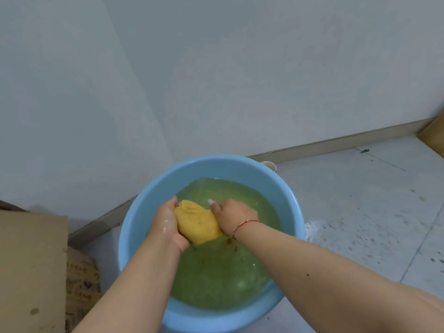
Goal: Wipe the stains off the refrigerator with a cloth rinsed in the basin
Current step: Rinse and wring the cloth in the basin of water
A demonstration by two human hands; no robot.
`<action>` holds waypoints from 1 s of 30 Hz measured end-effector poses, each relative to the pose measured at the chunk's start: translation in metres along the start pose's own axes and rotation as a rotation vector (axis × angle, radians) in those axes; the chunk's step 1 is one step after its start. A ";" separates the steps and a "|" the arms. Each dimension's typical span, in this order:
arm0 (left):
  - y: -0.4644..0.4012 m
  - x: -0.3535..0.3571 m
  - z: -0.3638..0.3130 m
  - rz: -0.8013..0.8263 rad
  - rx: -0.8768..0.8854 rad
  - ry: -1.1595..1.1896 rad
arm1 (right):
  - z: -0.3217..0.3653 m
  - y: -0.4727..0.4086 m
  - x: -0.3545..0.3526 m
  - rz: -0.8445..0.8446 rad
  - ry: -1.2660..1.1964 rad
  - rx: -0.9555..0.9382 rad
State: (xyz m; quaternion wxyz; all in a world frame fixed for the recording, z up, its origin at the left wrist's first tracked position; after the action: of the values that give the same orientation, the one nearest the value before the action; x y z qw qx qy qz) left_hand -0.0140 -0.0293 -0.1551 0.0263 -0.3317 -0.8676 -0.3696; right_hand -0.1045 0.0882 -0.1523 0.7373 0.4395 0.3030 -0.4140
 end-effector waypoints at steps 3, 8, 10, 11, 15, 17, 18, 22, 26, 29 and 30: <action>0.000 -0.022 -0.001 -0.061 -0.033 -0.089 | -0.025 -0.013 0.007 0.064 0.221 0.098; -0.001 -0.036 -0.013 -0.037 0.086 -0.798 | -0.037 -0.001 0.049 0.357 0.579 -0.024; -0.001 -0.022 -0.027 0.075 0.303 -1.230 | -0.015 0.011 0.051 0.410 0.610 -0.194; 0.003 -0.011 -0.029 0.179 0.400 -1.339 | -0.005 0.015 0.043 0.406 0.607 -0.229; 0.017 0.017 -0.002 0.694 0.488 -1.251 | 0.045 0.034 -0.008 0.282 0.534 -0.383; 0.017 0.023 -0.001 0.709 0.513 -1.050 | 0.068 0.045 -0.042 0.179 0.436 -0.489; 0.018 0.026 -0.006 0.668 0.538 -0.961 | 0.074 0.050 -0.059 0.158 0.338 -0.518; 0.020 0.032 -0.028 0.532 0.602 -0.660 | 0.062 0.036 -0.105 0.191 -0.314 -0.509; 0.018 0.035 -0.038 0.484 0.438 -0.051 | 0.028 0.013 -0.061 0.427 -0.909 -0.224; 0.024 0.041 -0.040 0.558 0.247 0.330 | 0.028 0.019 -0.002 0.669 -1.118 -0.071; 0.026 0.041 -0.040 0.566 0.195 0.415 | 0.033 0.027 0.012 0.757 -1.148 -0.040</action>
State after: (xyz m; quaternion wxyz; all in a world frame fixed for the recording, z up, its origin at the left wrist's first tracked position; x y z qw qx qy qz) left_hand -0.0388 -0.0196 -0.0982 0.3347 -0.4725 -0.7488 -0.3225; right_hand -0.0719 0.0619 -0.1373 0.8830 0.2122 -0.3025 -0.2895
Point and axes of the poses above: each hand's wrist, its own y-axis away from the middle knuckle, its own x-axis out of the palm, z = x × y, the point moved 8 cm from there along -y, towards the middle knuckle, and after that the axes turned 10 degrees about x, right-handed, at the moved point
